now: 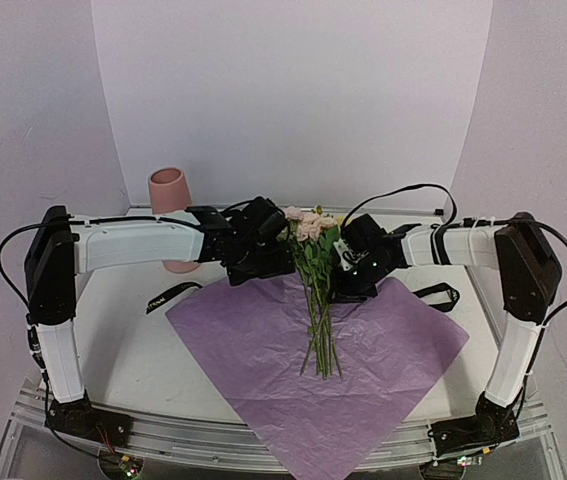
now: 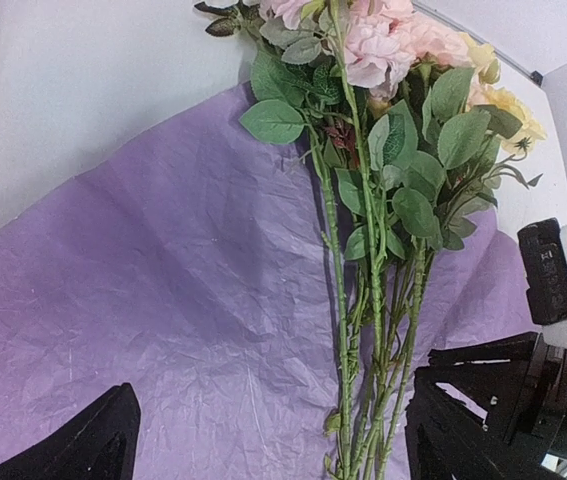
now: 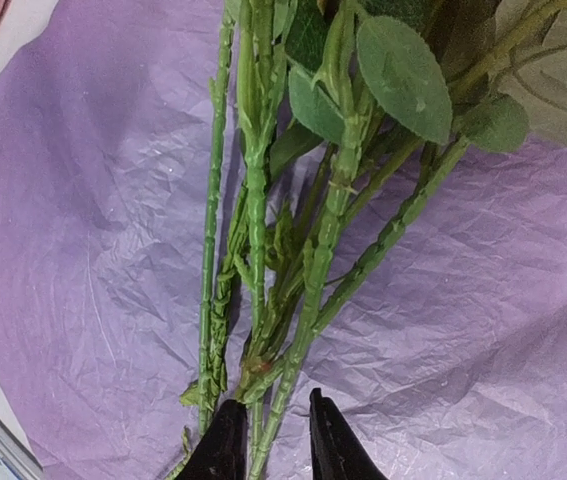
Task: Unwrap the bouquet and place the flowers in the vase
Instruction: Pick up the fake flower from the wrapping paper.
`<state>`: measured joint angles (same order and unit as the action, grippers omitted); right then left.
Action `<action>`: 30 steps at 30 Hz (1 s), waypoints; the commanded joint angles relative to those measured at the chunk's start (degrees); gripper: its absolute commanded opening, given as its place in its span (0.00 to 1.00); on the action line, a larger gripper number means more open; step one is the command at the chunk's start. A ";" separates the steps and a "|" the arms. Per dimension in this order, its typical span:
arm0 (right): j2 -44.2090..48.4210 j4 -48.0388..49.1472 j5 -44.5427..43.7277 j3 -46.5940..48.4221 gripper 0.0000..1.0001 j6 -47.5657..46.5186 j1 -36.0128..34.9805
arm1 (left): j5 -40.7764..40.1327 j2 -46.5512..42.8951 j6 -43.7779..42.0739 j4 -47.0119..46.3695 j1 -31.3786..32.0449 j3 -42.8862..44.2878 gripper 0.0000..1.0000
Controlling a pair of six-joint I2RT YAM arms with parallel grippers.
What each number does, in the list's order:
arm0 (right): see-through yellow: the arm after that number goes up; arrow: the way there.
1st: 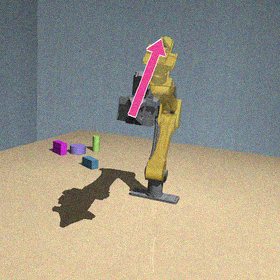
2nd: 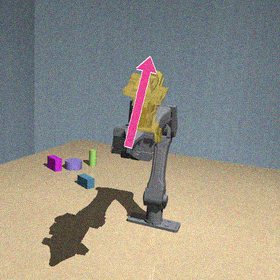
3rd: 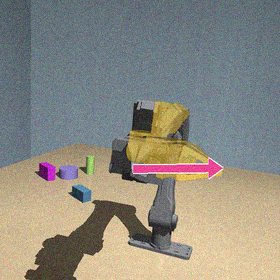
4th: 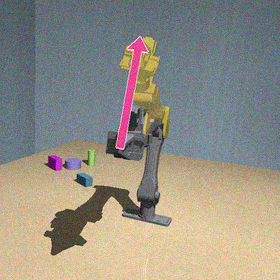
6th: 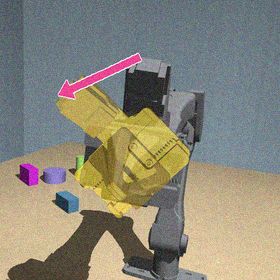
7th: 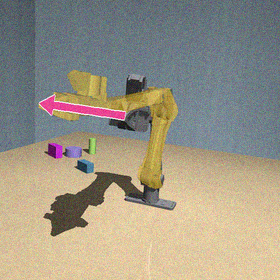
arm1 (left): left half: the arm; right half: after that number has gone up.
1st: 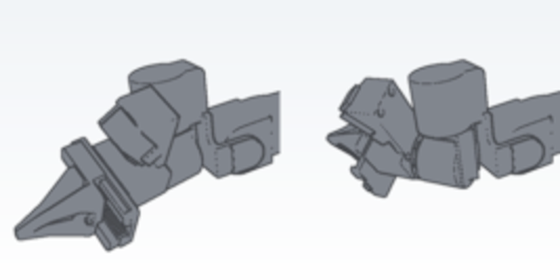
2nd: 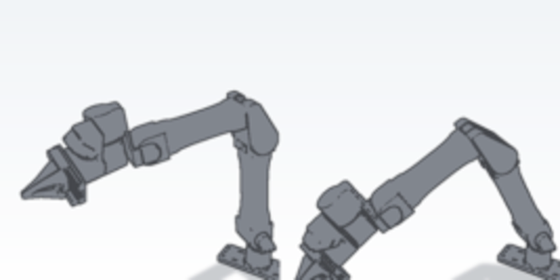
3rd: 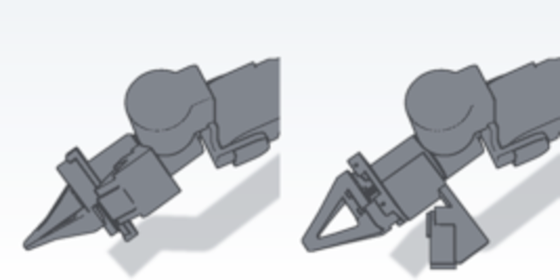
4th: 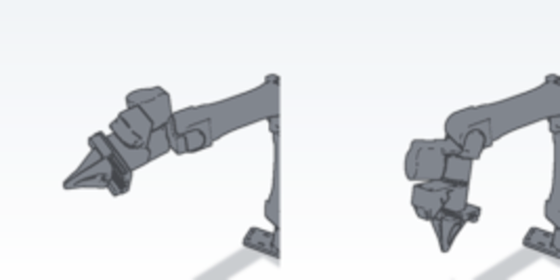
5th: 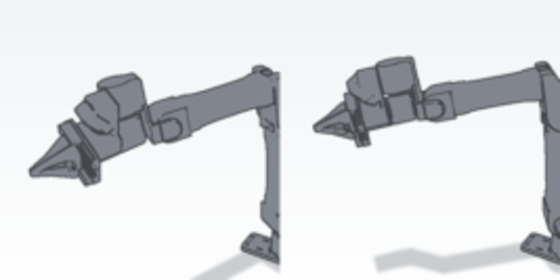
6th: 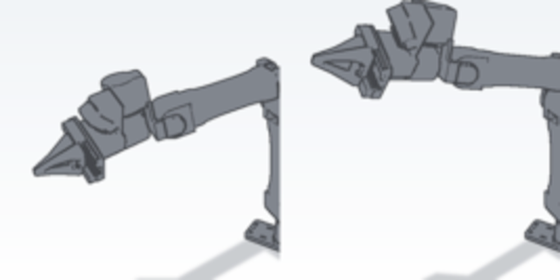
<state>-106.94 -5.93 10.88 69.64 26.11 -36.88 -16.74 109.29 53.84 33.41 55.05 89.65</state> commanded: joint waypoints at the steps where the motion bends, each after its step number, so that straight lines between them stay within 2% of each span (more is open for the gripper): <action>1: -1.79 -1.48 1.88 -0.75 0.24 -1.14 -0.03 | -1.05 -2.65 0.46 -0.56 -0.30 2.04 0.93; 7: -3.31 -1.17 3.16 -0.66 0.24 -1.23 0.04 | 0.02 -2.53 0.83 -0.54 -0.30 1.94 0.92; 14: -3.91 -0.92 3.73 -0.37 0.10 -0.94 -0.02 | 0.14 -3.11 0.99 -0.54 -0.30 1.67 0.92; 30: 8.32 -1.27 0.12 -1.11 0.03 2.21 -0.03 | 2.68 -3.03 -1.60 -0.63 -0.30 2.46 0.91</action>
<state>-103.40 -5.47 12.32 68.60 27.72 -36.88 -14.92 109.14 53.64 33.43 55.06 89.65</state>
